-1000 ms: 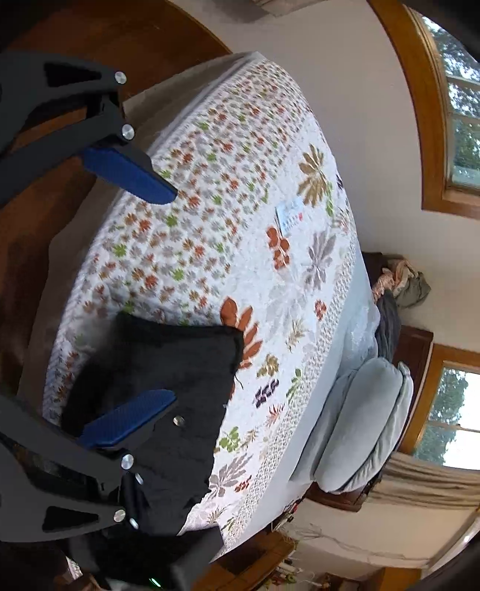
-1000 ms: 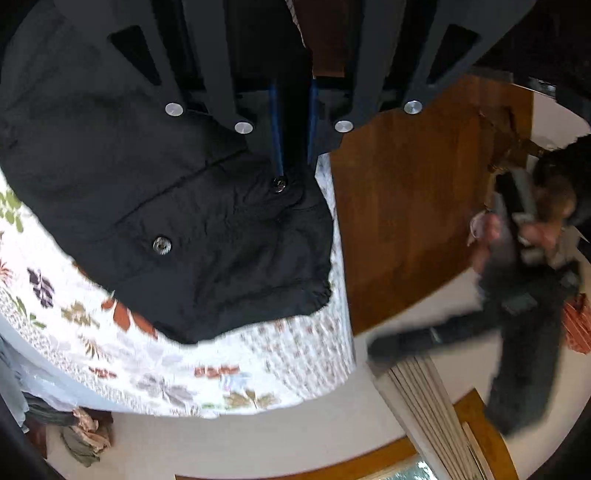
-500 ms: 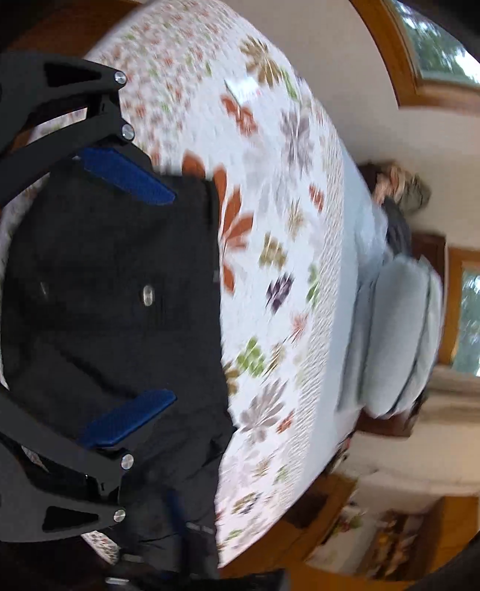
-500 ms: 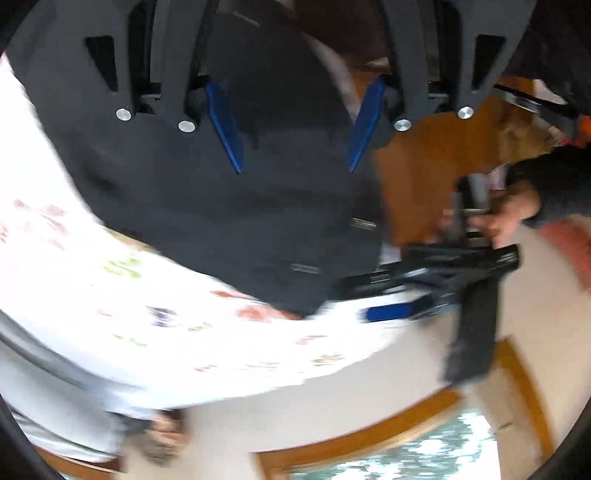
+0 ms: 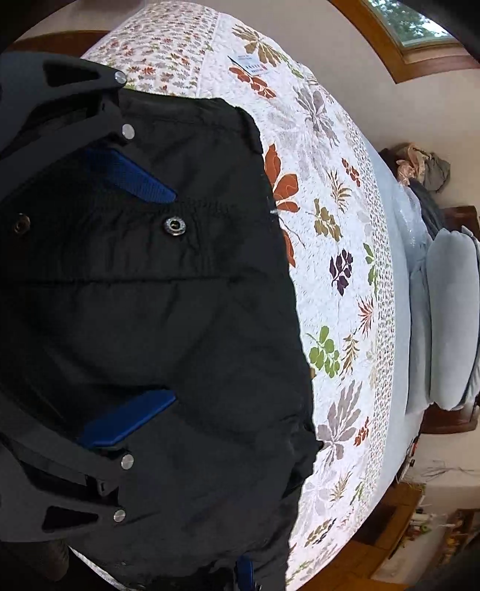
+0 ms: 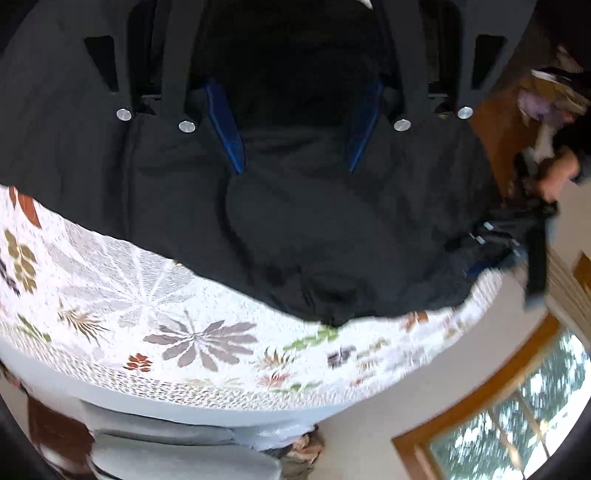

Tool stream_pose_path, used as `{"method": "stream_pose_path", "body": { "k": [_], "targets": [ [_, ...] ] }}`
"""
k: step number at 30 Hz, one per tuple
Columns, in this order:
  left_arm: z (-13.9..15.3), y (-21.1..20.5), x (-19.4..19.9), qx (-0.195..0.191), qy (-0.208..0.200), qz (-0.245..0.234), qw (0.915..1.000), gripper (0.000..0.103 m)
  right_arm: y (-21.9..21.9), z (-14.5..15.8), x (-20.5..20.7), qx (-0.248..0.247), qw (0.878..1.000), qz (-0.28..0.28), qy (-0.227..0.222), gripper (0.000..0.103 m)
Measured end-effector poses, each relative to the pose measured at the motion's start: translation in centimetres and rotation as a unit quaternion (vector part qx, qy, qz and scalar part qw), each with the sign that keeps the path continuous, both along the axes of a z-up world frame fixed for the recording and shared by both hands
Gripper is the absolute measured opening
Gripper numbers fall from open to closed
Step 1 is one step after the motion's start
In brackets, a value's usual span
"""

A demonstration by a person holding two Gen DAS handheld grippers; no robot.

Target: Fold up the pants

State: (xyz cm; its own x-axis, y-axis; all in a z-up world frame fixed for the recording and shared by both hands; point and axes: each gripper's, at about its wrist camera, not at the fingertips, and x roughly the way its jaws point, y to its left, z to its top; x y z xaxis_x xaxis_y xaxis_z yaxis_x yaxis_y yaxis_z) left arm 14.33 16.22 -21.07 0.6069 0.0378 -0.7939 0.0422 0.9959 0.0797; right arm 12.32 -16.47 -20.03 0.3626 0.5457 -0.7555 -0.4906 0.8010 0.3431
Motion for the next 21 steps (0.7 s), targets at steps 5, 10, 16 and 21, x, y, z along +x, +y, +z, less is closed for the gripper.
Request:
{"method": "stream_pose_path", "body": {
  "k": [5, 10, 16, 21],
  "targets": [
    [1.9, -0.3, -0.4, -0.012, -0.010, 0.011, 0.9998, 0.101, -13.9, 3.7, -2.7, 0.088, 0.982, -0.167, -0.006, 0.064],
    [2.6, -2.2, -0.8, -0.001, -0.019, 0.004, 0.9998, 0.101, -28.9, 4.1, -7.8, 0.112, 0.935, -0.337, 0.010, 0.065],
    [2.7, -4.9, -0.9, 0.014, -0.012, -0.005, 0.9998, 0.101, -41.6, 2.2, -15.1, 0.079, 0.866, -0.493, 0.027, 0.066],
    [2.0, -6.4, -0.8, 0.011, -0.005, -0.003, 0.9999, 0.101, -45.1, -1.7, -15.6, 0.132, 0.848, -0.510, 0.059, 0.067]
  ]
}}
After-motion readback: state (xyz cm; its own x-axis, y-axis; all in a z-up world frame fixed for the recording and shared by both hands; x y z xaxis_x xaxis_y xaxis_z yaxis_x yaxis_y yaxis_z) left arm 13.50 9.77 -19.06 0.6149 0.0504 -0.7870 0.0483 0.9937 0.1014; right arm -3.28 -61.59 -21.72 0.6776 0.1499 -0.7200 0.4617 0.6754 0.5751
